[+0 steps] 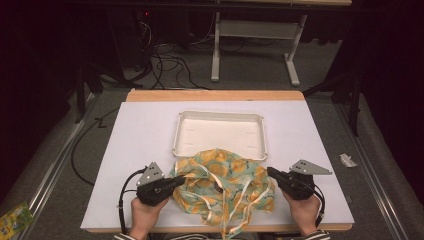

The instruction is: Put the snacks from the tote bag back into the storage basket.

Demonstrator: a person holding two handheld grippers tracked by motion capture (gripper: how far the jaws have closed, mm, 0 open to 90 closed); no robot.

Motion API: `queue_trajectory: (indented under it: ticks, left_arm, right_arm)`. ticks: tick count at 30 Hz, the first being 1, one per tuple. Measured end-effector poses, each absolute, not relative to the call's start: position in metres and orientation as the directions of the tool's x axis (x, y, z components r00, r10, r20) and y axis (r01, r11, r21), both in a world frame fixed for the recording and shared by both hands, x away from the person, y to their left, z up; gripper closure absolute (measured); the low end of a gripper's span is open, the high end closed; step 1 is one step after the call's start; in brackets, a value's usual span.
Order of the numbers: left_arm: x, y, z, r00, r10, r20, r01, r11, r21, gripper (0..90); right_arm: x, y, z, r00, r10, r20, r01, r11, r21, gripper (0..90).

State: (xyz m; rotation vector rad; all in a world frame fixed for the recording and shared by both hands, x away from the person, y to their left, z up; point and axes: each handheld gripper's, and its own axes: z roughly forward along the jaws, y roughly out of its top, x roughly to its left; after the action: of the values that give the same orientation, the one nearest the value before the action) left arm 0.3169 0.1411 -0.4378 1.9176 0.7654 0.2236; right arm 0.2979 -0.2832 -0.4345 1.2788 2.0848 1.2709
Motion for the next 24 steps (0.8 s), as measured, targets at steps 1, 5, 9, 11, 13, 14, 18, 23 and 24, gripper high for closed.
queue_trajectory:
  ticks: [1, 5, 9, 11, 13, 14, 18, 23, 24]
  left_arm:
    - [0.317, 0.141, -0.438, 0.782, 0.598, -0.175, 0.41, -0.283, 0.867, 89.9]
    - [0.318, 0.139, -0.437, 0.785, 0.596, -0.171, 0.404, -0.283, 0.87, 90.0]
    - [0.321, 0.137, -0.435, 0.786, 0.595, -0.168, 0.397, -0.278, 0.875, 90.0]
    - [0.323, 0.136, -0.435, 0.785, 0.596, -0.169, 0.394, -0.27, 0.878, 90.0]
    - [0.325, 0.135, -0.436, 0.785, 0.596, -0.172, 0.396, -0.269, 0.878, 90.0]
    - [0.325, 0.135, -0.436, 0.784, 0.595, -0.176, 0.399, -0.266, 0.877, 90.0]
    - [0.327, 0.131, -0.436, 0.787, 0.592, -0.177, 0.399, -0.267, 0.877, 90.0]
    - [0.327, 0.127, -0.435, 0.794, 0.583, -0.17, 0.39, -0.276, 0.878, 90.0]
    - [0.327, 0.127, -0.434, 0.795, 0.582, -0.169, 0.389, -0.276, 0.879, 90.0]
  right_arm:
    - [0.299, -0.284, -0.436, -0.509, 0.851, 0.128, 0.505, 0.174, 0.845, 90.0]
    - [0.302, -0.288, -0.439, -0.494, 0.86, 0.126, 0.517, 0.175, 0.838, 90.0]
    - [0.306, -0.29, -0.443, -0.474, 0.872, 0.121, 0.535, 0.177, 0.826, 90.0]
    - [0.308, -0.292, -0.445, -0.468, 0.875, 0.12, 0.544, 0.179, 0.82, 90.0]
    - [0.311, -0.294, -0.448, -0.459, 0.88, 0.127, 0.554, 0.172, 0.815, 90.0]
    - [0.311, -0.294, -0.449, -0.452, 0.882, 0.13, 0.563, 0.169, 0.809, 90.0]
    - [0.312, -0.292, -0.453, -0.452, 0.883, 0.128, 0.575, 0.179, 0.798, 90.0]
    - [0.307, -0.286, -0.451, -0.46, 0.881, 0.113, 0.562, 0.191, 0.805, 85.8]
    - [0.306, -0.285, -0.449, -0.458, 0.882, 0.11, 0.56, 0.19, 0.806, 83.3]
